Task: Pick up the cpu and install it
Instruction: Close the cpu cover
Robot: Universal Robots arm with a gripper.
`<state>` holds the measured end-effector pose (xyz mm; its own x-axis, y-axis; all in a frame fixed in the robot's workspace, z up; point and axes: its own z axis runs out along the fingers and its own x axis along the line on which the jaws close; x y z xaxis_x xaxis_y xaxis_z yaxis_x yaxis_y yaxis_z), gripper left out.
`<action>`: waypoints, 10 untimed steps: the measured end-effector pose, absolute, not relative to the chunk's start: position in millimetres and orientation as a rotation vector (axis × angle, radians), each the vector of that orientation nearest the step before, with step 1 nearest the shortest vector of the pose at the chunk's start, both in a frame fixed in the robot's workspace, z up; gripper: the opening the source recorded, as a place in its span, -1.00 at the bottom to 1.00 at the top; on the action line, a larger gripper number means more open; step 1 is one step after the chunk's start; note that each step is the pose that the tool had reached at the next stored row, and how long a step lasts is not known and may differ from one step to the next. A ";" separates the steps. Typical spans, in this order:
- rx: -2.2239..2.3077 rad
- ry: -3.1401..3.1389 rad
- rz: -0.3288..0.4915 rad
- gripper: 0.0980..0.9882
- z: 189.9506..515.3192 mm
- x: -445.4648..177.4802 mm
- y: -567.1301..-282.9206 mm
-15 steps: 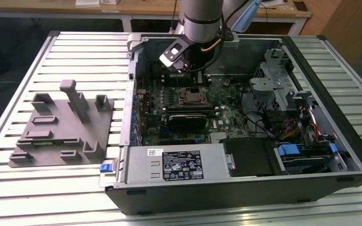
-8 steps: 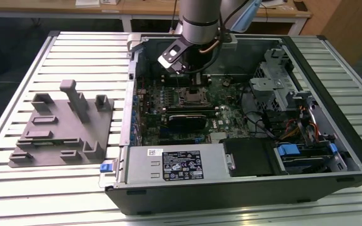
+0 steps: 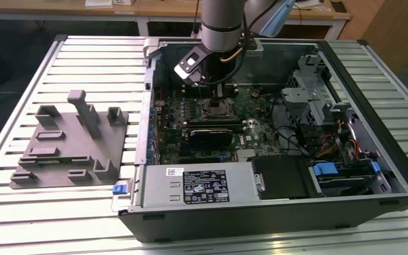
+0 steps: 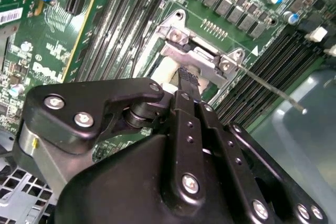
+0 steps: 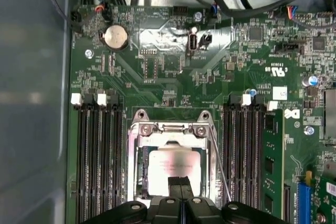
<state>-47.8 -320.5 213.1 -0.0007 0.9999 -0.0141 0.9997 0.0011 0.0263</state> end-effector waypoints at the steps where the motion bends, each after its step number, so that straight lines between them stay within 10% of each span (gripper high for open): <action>1: 2.200 2.202 0.013 -0.98 212.5 -48.9 -320.6; 10: 2.200 2.202 0.013 -0.98 206.6 -59.6 -320.5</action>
<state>-59.6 -320.5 206.6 -0.0007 0.9999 -0.0141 0.9997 0.0011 0.0263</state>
